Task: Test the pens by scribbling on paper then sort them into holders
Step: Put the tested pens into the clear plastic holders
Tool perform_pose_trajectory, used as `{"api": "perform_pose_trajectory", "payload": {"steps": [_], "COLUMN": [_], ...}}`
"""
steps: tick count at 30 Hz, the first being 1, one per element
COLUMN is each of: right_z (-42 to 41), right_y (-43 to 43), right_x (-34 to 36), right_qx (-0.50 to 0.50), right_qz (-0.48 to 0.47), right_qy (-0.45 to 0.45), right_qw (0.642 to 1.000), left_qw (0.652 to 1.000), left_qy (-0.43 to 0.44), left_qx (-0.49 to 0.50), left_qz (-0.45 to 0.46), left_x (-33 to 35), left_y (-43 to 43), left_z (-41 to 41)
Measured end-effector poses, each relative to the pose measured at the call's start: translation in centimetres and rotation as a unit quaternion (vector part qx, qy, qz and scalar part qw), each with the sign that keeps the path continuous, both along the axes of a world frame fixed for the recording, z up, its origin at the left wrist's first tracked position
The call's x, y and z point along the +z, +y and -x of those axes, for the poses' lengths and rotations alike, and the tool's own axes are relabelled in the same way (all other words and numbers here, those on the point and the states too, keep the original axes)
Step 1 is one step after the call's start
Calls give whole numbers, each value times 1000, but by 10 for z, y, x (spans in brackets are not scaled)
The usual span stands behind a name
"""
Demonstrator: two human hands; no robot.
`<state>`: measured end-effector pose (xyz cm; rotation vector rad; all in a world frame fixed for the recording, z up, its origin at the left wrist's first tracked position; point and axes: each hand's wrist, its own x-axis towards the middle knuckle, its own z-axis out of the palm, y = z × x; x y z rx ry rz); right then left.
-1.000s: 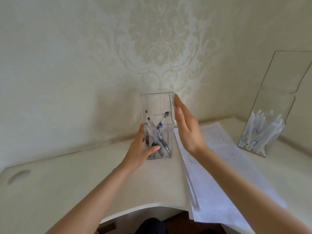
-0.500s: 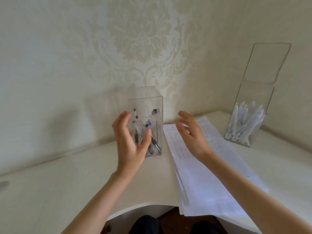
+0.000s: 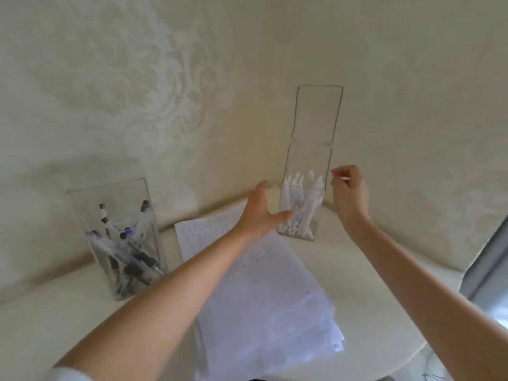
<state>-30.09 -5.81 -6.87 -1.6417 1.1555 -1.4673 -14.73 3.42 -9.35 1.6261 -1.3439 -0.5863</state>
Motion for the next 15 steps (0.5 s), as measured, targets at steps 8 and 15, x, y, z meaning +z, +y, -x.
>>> {"api": "perform_pose_trajectory", "payload": {"steps": [8, 15], "right_z": [-13, -14], "right_y": [-71, -42], "right_x": [78, 80], "right_qx": [116, 175], "right_qz": [-146, -44], "right_qy": [-139, -108], "right_qw": [973, 978], "left_qw": [998, 998], "left_qy": [66, 51], "left_qx": [13, 25], "left_qz": [-8, 37], "left_x": [-1, -3], "left_y": [-55, -49], "left_z": [22, 21]}}
